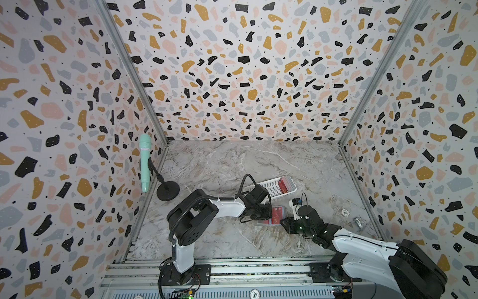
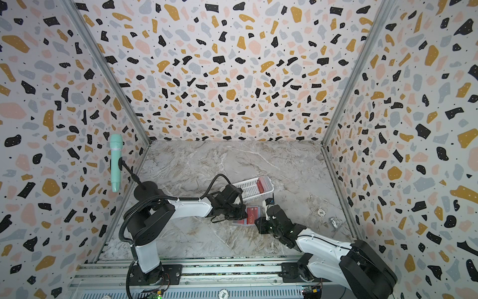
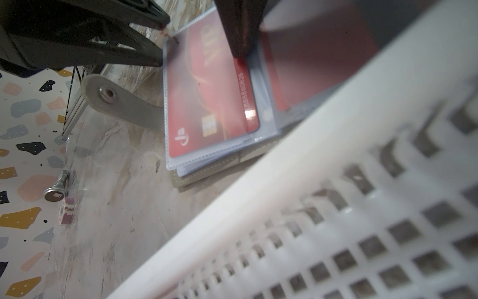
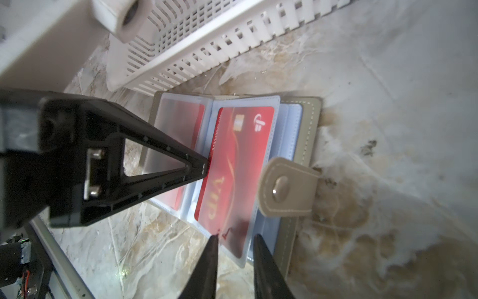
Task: Insert credit cards into a card holder
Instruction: Insert the credit card into the card slot.
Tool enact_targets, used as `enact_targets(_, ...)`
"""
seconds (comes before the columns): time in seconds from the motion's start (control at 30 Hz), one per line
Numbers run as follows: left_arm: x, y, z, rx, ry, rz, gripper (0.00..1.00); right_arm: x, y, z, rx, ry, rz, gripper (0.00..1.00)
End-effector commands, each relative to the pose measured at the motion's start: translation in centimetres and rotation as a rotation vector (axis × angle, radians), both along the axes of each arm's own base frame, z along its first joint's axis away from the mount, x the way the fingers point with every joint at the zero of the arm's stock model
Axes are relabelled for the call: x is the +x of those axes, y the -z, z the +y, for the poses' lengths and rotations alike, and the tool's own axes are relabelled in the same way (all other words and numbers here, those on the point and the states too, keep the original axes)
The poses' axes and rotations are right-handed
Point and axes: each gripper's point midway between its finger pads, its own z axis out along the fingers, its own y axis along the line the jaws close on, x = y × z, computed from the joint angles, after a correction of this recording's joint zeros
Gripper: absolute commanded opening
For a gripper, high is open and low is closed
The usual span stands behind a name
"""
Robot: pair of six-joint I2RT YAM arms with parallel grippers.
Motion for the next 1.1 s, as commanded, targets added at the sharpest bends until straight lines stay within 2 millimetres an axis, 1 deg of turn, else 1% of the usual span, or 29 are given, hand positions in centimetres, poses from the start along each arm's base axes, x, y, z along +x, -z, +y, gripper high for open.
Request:
enact_targets(0.0,-1.3,1.4,0.7,0.025,0.004,0.042,0.05,0.0,-0.1,0.3,0.011,-0.007,-0.004,0.25)
enact_targets(0.13,-1.3,1.0,0.6,0.010,0.000,0.037,0.05,0.1,-0.1,0.3,0.016,-0.003,-0.007,0.25)
enact_targets(0.27,-1.2,-0.1,-0.1,-0.056,-0.006,0.037,0.06,0.2,-0.4,0.6,0.037,0.000,-0.016,0.23)
enact_targets(0.57,-1.3,-1.0,-0.8,-0.105,0.001,0.032,0.07,0.8,-1.8,1.3,0.089,-0.002,-0.056,0.19)
enact_targets(0.63,-1.2,-1.2,-0.8,-0.111,0.002,0.028,0.07,0.9,-1.6,1.2,0.076,0.004,-0.046,0.19)
enact_targets(0.8,-1.1,-2.5,-0.9,-0.126,0.006,0.003,0.11,1.1,-0.7,0.8,0.035,0.031,-0.015,0.18)
enact_targets(0.93,-0.8,-4.1,-0.6,-0.135,0.004,-0.031,0.12,1.3,-0.3,0.3,0.003,0.056,-0.003,0.14)
enact_targets(1.0,-0.5,-4.7,0.0,-0.121,-0.008,-0.051,0.13,1.3,-0.1,0.1,-0.011,0.067,0.002,0.13)
enact_targets(1.07,-0.1,-4.8,1.1,-0.082,-0.021,-0.072,0.13,1.3,0.0,0.0,-0.018,0.067,0.005,0.12)
